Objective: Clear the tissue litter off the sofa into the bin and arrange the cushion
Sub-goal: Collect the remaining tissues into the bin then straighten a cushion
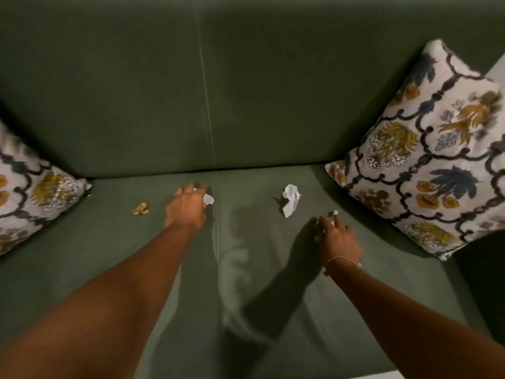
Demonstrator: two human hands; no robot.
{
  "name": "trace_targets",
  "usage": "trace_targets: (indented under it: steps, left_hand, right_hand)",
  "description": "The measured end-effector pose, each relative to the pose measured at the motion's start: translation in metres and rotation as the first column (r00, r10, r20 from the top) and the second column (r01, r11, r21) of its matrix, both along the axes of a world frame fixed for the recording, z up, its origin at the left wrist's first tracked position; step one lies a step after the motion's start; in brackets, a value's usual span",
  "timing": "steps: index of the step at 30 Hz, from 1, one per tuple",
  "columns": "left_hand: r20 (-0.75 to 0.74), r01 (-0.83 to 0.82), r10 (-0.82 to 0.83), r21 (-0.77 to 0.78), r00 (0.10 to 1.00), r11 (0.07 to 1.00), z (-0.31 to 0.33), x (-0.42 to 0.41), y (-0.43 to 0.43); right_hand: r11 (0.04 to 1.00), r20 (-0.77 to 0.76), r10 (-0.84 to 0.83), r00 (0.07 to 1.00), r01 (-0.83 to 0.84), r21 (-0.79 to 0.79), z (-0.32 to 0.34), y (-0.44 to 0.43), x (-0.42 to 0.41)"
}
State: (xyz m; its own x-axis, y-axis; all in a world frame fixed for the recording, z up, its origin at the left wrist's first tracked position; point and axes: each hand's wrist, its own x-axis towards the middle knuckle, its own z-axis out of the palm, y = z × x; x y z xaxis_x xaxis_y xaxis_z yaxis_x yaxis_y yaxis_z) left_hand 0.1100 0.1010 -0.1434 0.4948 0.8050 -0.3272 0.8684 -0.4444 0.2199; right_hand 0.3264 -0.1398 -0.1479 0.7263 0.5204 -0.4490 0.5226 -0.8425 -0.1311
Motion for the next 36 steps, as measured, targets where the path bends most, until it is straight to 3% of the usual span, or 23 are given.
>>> trace_targets:
  steps: [5,11,15,19,22,24,29,36]
  left_hand:
    - [-0.048,0.002,0.0,0.037,0.999,0.999,-0.023,-0.004,0.005]
    - [-0.027,0.02,-0.016,0.138,0.999,0.99,-0.012,-0.023,0.001]
    - [0.074,-0.012,-0.006,0.234,0.997,0.972,-0.002,-0.049,0.011]
    - [0.043,-0.13,0.123,0.302,0.991,0.944,-0.002,-0.073,0.034]
    - [0.013,-0.254,0.258,0.228,0.966,0.94,-0.011,-0.085,0.045]
    - [0.032,-0.337,0.336,0.147,0.941,0.93,-0.02,-0.093,0.047]
    - [0.104,-0.399,0.388,0.126,0.916,0.908,-0.038,-0.108,0.038]
    - [0.184,-0.395,0.384,0.027,0.905,0.918,-0.022,-0.154,0.017]
  right_hand:
    - [0.995,0.0,-0.016,1.0,0.016,0.095,-0.027,-0.012,0.003]
    - [0.977,-0.217,-0.153,0.964,0.181,0.112,-0.014,0.019,0.025]
    - [0.912,-0.16,-0.187,0.969,0.231,0.34,-0.001,0.062,0.016]
    - [0.959,-0.117,-0.091,0.989,0.119,0.256,-0.004,0.109,0.016]
    - [0.989,-0.108,-0.1,0.989,0.11,0.094,-0.017,0.128,0.017]
    - [0.977,-0.166,-0.205,0.965,0.211,0.021,-0.022,0.132,0.014]
    - [0.94,-0.113,-0.293,0.949,0.308,0.15,-0.032,0.119,0.014]
    - [0.931,-0.203,-0.106,0.973,0.169,0.323,-0.018,0.105,-0.073]
